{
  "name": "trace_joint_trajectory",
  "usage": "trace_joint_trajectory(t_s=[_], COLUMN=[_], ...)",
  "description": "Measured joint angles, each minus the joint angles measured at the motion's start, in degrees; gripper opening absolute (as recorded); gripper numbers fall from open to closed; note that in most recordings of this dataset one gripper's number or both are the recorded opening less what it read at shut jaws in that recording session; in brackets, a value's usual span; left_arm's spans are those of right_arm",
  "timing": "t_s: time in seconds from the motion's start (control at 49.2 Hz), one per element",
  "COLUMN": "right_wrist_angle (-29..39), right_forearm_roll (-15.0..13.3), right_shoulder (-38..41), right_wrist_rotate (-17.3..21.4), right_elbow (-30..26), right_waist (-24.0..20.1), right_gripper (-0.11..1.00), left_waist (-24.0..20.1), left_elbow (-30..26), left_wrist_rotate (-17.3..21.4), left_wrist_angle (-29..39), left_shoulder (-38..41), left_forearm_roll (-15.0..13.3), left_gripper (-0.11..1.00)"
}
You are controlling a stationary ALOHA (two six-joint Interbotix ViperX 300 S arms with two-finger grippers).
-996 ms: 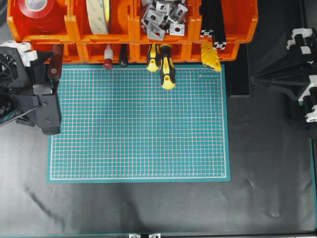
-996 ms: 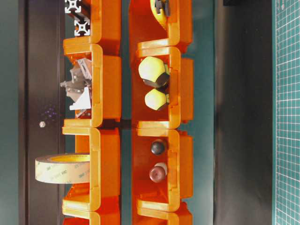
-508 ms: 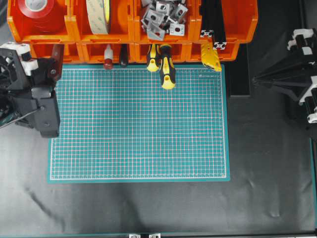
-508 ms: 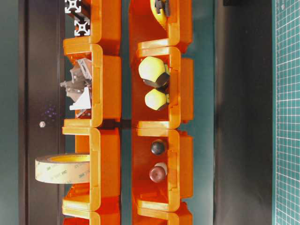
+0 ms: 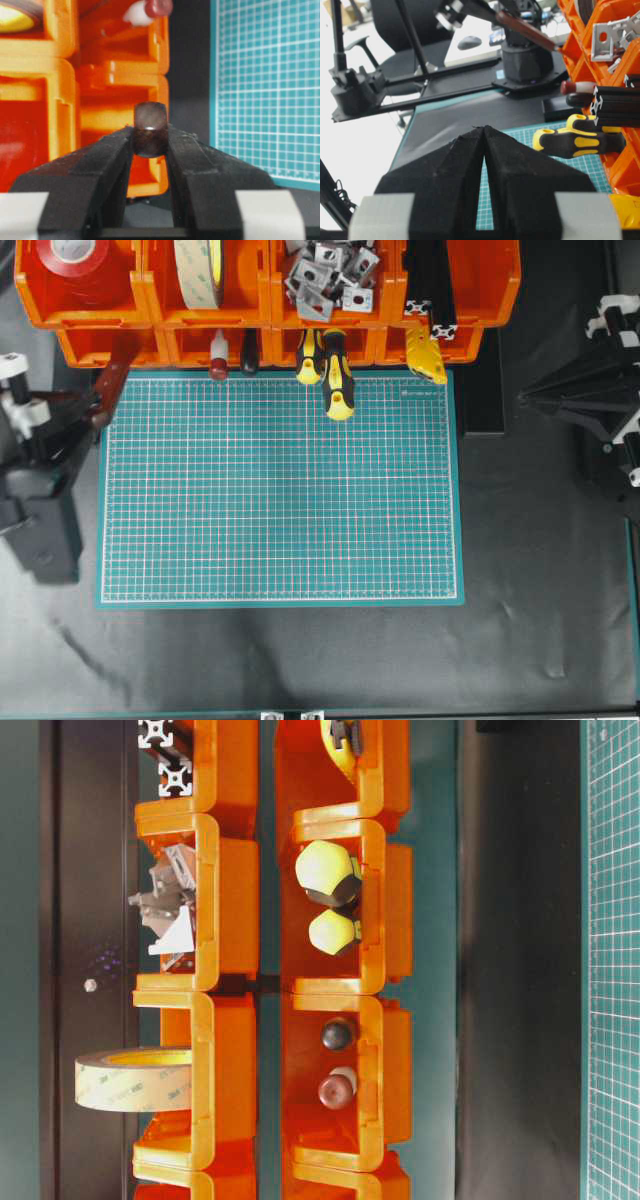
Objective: Pick scraper from container rack with left arm.
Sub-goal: 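Pull the scraper out of the rack with the left gripper, then swing the held scraper over the mat toward the center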
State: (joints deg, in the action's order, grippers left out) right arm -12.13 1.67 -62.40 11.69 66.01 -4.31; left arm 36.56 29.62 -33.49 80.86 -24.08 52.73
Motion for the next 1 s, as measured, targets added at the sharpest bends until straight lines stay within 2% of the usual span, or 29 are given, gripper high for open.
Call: trace_joint_trajectory(t_s=[0.284, 0.488, 0.65, 0.732, 0.853, 0.996], right_wrist_angle=[0.0, 0.0, 0.0, 0.0, 0.09, 1.41], right_forearm_roll=[0.09, 0.09, 0.0, 0.0, 0.18, 0.62], right_shoulder=[-0.26, -0.26, -0.35, -0.44, -0.7, -1.76], right_wrist_rotate=[0.0, 0.0, 0.0, 0.0, 0.09, 0.18], right_elbow=[0.62, 0.7, 0.7, 0.7, 0.7, 0.7], right_waist=[0.0, 0.0, 0.0, 0.0, 0.0, 0.09], right_gripper=[0.0, 0.0, 0.0, 0.0, 0.0, 0.0], left_waist=[8.88, 13.27, 13.18, 12.13, 8.96, 4.48], left_elbow=[-10.11, -16.44, -19.78, -19.86, -19.78, -17.49], left_wrist_rotate=[2.72, 5.8, 12.39, 16.0, 18.63, 20.74], left_wrist_angle=[8.26, 5.71, -1.58, -3.08, -5.36, -14.77], left_shoulder=[0.35, 5.01, 12.57, 16.0, 19.07, 19.25], left_forearm_roll=[0.0, 0.0, 0.0, 0.0, 0.0, 0.09], left_gripper=[0.21, 0.21, 0.21, 0.21, 0.21, 0.21])
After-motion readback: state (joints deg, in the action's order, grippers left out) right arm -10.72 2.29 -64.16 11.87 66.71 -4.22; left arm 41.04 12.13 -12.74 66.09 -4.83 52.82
